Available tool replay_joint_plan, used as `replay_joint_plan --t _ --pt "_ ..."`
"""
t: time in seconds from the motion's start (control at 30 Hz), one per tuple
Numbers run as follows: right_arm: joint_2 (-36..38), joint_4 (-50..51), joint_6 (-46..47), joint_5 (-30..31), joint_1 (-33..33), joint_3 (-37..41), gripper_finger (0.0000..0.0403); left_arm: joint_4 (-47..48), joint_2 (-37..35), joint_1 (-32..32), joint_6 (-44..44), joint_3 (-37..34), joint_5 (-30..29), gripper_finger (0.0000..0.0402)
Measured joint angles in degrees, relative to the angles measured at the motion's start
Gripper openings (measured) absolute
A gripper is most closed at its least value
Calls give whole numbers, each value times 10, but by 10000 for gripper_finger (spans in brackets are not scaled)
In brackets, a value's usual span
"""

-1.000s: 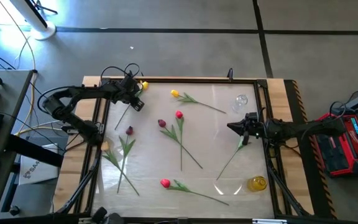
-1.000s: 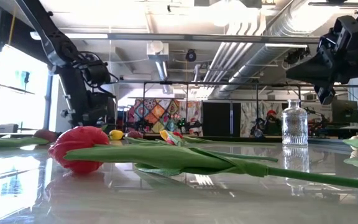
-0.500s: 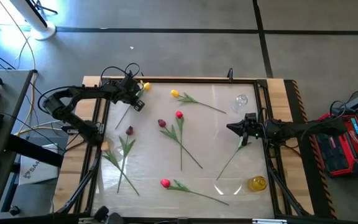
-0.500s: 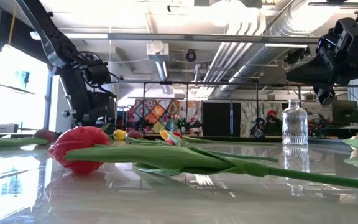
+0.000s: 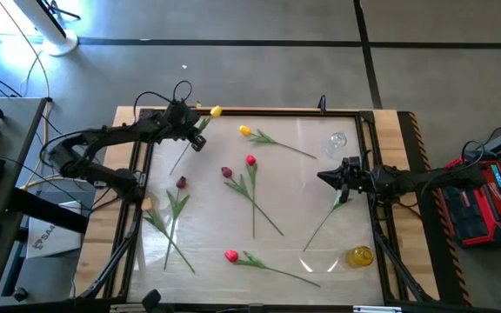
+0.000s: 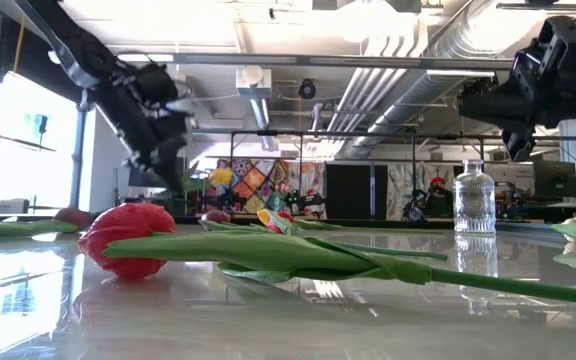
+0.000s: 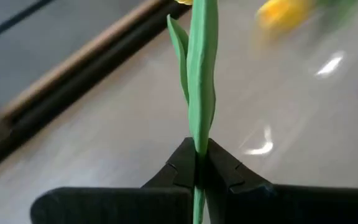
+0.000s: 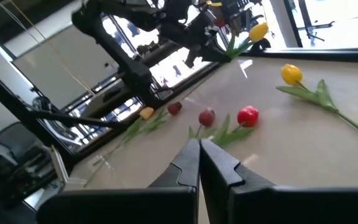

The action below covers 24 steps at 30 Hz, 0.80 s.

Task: Sort flowers into vase by color
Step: Put the left yellow tulip into the transparent vase

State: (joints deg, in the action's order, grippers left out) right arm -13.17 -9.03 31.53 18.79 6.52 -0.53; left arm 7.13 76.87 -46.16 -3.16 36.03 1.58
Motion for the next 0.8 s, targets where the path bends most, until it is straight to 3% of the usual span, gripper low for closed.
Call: replay_joint_plan --t 0.27,0.6,0.8 --pt "0 -61 -28 -10 0 0 0 -72 -77 58 -1 0 100 0" --pt "0 -157 -90 -48 0 0 0 -199 -123 150 1 1 134 0" --pt "0 -193 -208 -56 0 -10 1 -281 -125 205 19 1 134 0"
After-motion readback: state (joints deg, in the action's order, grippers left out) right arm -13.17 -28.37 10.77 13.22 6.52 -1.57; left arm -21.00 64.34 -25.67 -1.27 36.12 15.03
